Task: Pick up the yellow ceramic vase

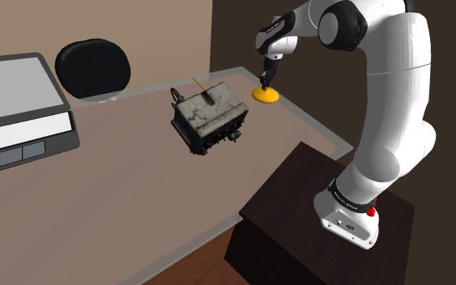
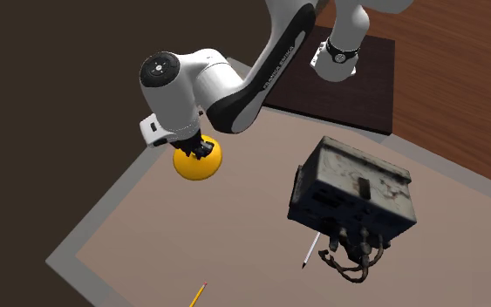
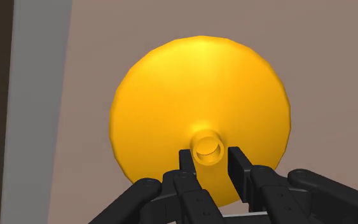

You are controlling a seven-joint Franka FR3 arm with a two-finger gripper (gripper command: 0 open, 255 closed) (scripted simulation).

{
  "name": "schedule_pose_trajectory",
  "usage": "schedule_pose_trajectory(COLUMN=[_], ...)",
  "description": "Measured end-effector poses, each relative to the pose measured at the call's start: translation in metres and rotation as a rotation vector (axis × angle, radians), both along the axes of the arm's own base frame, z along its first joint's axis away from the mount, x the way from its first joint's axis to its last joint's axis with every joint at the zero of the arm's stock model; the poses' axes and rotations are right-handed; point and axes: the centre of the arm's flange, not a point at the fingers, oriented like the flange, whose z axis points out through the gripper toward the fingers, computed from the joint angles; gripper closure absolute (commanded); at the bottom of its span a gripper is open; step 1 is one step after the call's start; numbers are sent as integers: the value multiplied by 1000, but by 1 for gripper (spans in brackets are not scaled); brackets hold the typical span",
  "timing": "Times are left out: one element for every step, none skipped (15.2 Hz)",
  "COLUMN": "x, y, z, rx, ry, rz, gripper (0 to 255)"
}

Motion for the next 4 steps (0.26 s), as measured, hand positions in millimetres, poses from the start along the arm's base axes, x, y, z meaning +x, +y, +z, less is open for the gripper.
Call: schedule_pose_trajectory(x=[0, 0, 0, 0], y=[0, 0, 0, 0], z=[6, 10, 16, 19], rx=[0, 0, 0, 0], ry=[0, 0, 0, 0], rz=[0, 0, 0, 0], gripper=[255, 255, 255, 255])
